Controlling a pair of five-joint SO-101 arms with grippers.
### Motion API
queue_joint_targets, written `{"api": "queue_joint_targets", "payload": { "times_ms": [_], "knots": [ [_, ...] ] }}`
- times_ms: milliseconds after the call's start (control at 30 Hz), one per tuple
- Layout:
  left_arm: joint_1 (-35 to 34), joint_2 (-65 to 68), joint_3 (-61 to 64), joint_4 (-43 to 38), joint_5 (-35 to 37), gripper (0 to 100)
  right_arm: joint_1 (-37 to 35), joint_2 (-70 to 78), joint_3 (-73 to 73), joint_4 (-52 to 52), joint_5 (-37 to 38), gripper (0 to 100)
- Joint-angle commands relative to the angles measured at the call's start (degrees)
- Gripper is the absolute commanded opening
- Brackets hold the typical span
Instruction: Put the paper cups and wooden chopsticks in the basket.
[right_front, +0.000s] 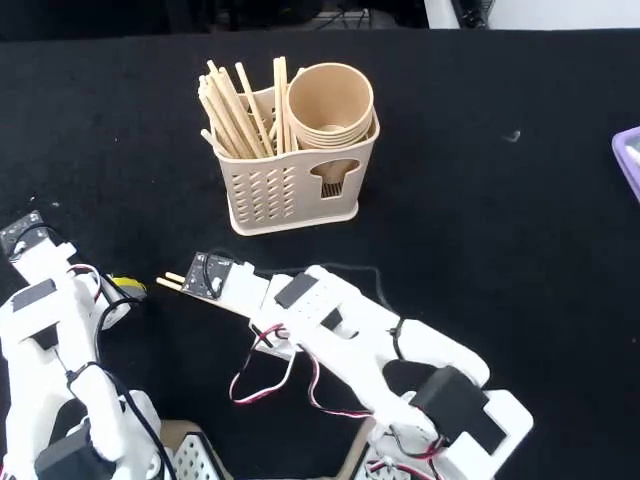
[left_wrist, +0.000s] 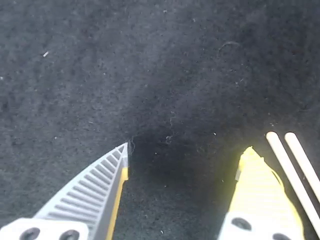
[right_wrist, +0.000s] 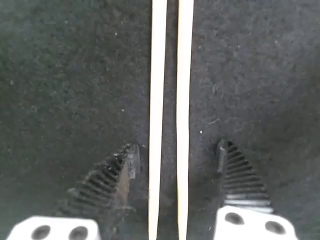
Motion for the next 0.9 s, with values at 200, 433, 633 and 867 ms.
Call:
{"api": "queue_joint_targets", "payload": {
  "times_ms": [200, 433, 633, 867],
  "knots": [
    [-0.48, -0.62, -1.01, -0.79, 0.44, 34, -2.99, 1.45, -4.09, 3.34, 0.79, 1.3],
    [-0.48, -0.7, -1.01, -0.79, 0.44, 34, -2.73, 2.68, -5.14, 4.48, 0.35, 1.0],
    [-0.57, -0.7, -1.01, -0.79, 0.44, 34, -0.44, -7.52, -1.1, 4.66, -3.16, 1.0],
    [-0.48, -0.7, -1.1, -0.79, 0.44, 34, 5.8, -21.49, 4.97, 4.75, -3.16, 1.0]
  ]
}}
